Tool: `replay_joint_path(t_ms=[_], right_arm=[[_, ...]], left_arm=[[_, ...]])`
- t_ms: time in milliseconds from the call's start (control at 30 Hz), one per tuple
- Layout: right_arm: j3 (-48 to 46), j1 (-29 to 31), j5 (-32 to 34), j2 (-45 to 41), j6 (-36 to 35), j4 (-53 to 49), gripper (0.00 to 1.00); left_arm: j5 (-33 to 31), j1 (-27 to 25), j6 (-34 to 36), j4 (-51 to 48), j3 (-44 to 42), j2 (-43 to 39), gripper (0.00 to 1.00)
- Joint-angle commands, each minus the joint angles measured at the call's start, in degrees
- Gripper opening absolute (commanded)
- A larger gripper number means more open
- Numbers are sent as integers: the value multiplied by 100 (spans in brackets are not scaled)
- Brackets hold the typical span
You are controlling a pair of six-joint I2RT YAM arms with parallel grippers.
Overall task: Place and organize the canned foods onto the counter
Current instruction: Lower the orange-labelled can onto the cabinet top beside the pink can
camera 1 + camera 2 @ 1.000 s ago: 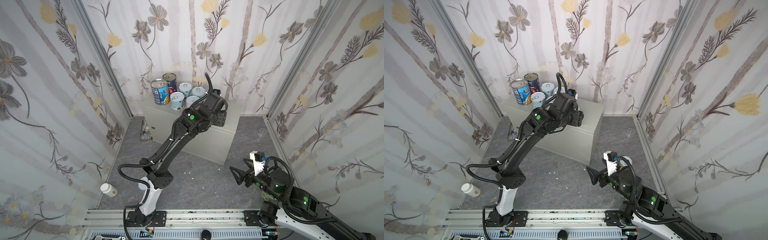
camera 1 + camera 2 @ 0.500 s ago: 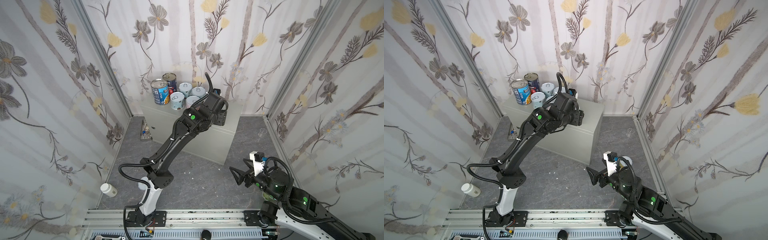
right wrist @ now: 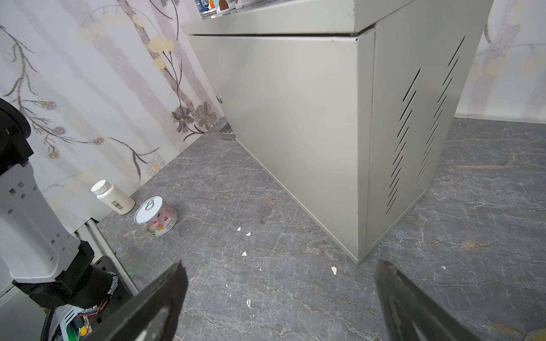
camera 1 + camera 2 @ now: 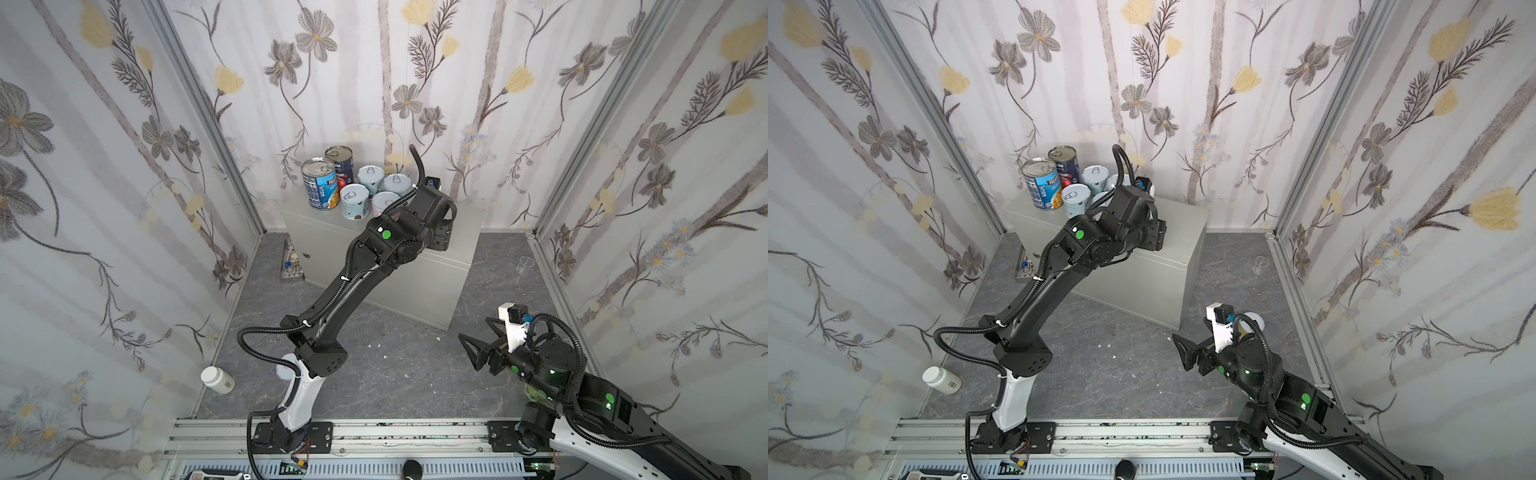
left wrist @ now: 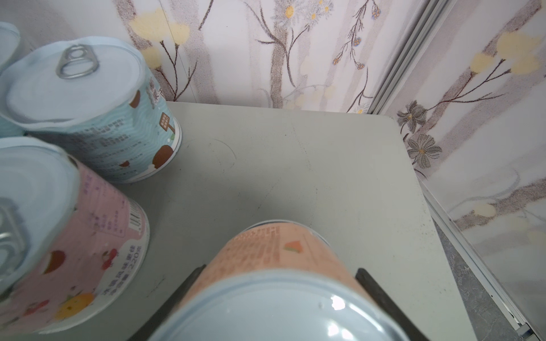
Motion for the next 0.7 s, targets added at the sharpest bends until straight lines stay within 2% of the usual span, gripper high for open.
replay_joint_path(t_ms=[0,133,333,667], right_arm=[[6,4,-56,66,-12,144,99],[-2,4,-68,83,-12,149,99],[14,4,-101,150,-22,191,99],[-6,4,-234,170,76,246,99]], left_arm=[[-48,-8,17,-411,-6,-19,71],[40,-18,-14,-491,-74,-75,67],[-74,-84,-53,-582,-443,-322,67],[-117,-26,17,-698,-439,-231,72]])
